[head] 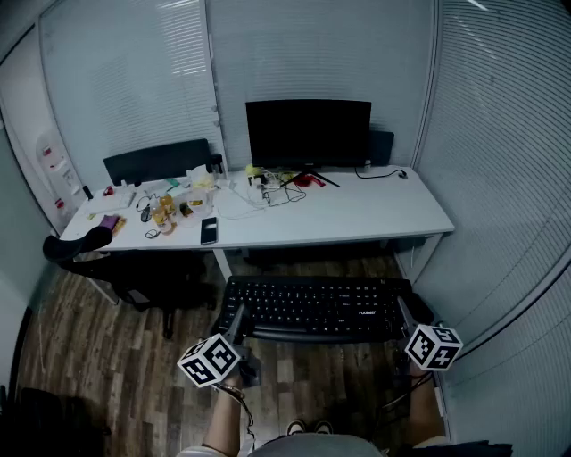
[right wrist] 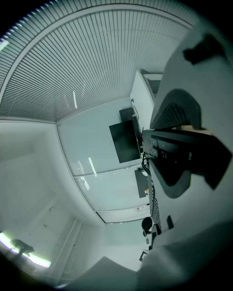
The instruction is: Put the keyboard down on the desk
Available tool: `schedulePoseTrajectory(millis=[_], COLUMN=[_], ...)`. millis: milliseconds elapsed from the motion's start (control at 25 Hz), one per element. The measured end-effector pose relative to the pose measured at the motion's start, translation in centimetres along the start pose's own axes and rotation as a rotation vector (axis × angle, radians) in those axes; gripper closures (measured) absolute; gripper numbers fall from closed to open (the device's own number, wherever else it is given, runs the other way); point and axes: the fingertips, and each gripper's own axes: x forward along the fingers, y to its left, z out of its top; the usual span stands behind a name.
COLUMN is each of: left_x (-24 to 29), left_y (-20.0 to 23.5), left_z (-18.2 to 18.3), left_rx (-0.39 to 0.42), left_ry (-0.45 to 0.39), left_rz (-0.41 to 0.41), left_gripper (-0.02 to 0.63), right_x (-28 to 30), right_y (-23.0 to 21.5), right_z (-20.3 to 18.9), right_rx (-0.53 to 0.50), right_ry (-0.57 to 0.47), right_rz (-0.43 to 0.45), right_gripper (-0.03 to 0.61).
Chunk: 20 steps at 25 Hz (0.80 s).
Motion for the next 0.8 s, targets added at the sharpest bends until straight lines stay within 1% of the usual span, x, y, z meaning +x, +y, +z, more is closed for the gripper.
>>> schedulePoseTrajectory(millis=[240, 800], left_x=[0.1, 0.7], left_y=[0.7, 1.7], left_z=[0.8, 0.9], left_rx=[0.003, -0.008], left_ry=[0.005, 0.033], left_rz=[-0.009, -0.037], left_gripper=[0.364, 0.364], right_x=[0.1, -0.5], right_y=[1.0, 1.8], right_z=[0.1, -0.1], right_rx=[-0.008, -0.016], right_ry=[-0.005, -0.011], right_rz=[-0.010, -0.063], right_gripper=[0.367, 0.367])
